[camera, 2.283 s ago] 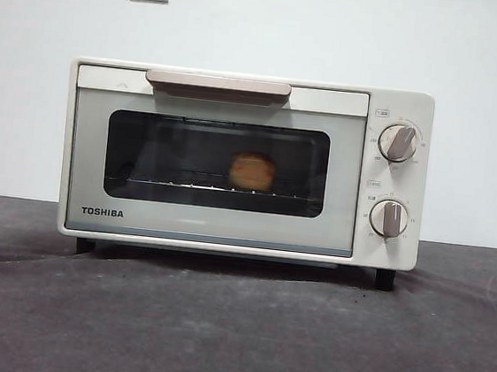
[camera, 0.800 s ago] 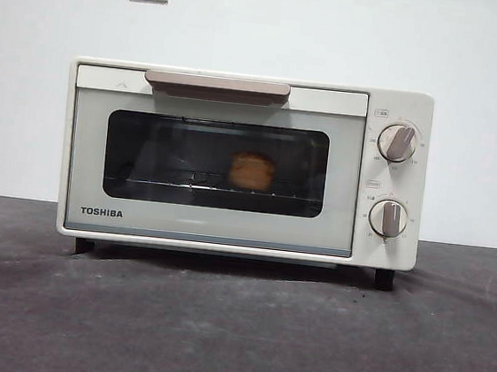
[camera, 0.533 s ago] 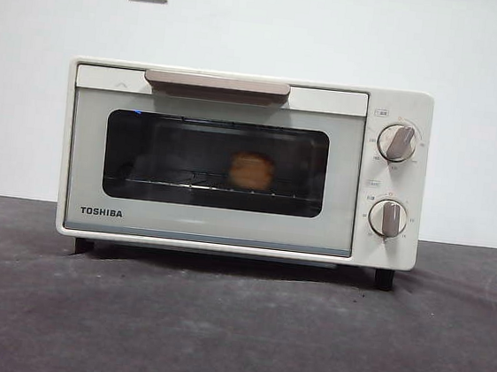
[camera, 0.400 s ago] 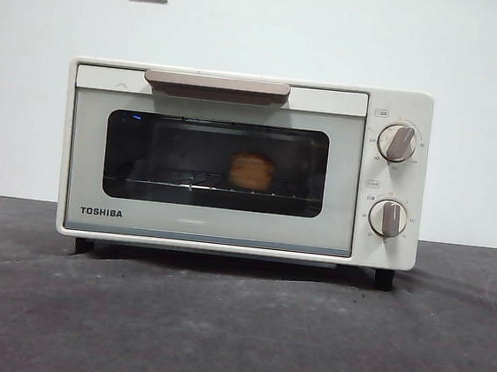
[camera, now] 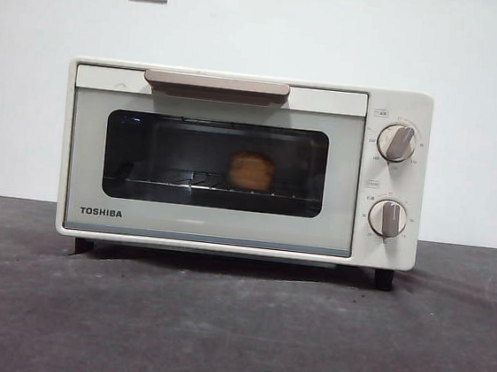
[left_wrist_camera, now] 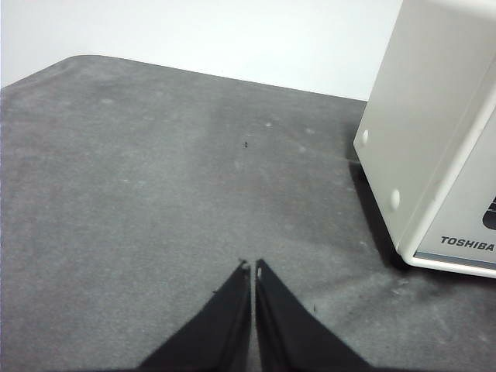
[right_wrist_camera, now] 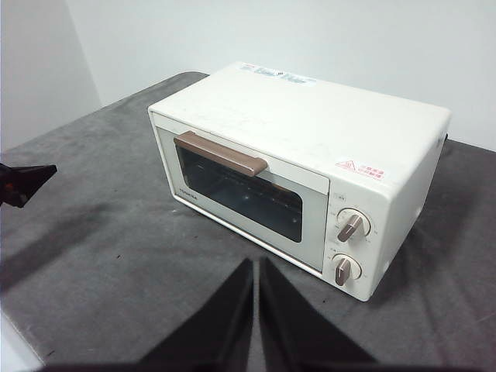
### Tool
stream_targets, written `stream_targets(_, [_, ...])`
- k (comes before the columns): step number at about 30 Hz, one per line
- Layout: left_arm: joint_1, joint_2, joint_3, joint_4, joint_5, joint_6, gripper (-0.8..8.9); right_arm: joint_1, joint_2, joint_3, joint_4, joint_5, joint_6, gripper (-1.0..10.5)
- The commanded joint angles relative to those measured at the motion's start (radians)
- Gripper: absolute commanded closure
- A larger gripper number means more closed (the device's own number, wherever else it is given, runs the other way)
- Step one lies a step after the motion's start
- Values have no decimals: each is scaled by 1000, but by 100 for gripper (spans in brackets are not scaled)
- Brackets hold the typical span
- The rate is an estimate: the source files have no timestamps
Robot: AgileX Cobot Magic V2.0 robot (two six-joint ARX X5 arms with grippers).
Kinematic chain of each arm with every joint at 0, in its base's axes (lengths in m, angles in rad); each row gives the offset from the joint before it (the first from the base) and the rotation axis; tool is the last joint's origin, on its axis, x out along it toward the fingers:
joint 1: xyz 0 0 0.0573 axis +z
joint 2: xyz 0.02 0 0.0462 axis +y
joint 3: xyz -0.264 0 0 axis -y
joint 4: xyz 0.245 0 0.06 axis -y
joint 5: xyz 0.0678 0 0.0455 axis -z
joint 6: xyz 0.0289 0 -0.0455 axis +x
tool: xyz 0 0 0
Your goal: The left arm flap open the oven, the right arm pick bread and place it into oven, the left arm flap close the oven
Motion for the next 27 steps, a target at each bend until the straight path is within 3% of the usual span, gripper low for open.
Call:
stream_targets(1, [3, -2, -21, -5, -8, 16, 794, 7, 4, 20, 10, 3, -8, 940])
stream_targets(21, [3, -2, -21, -5, -7, 16, 794, 4, 3, 18, 12, 5, -8, 940])
stream_targets(25, [3, -2, -21, -5, -8, 16, 794, -100, -14, -5, 40, -7, -8, 940])
stream_targets(27, [3, -2, -21, -5, -7, 16, 794, -193, -35, -67, 134, -6, -9, 940])
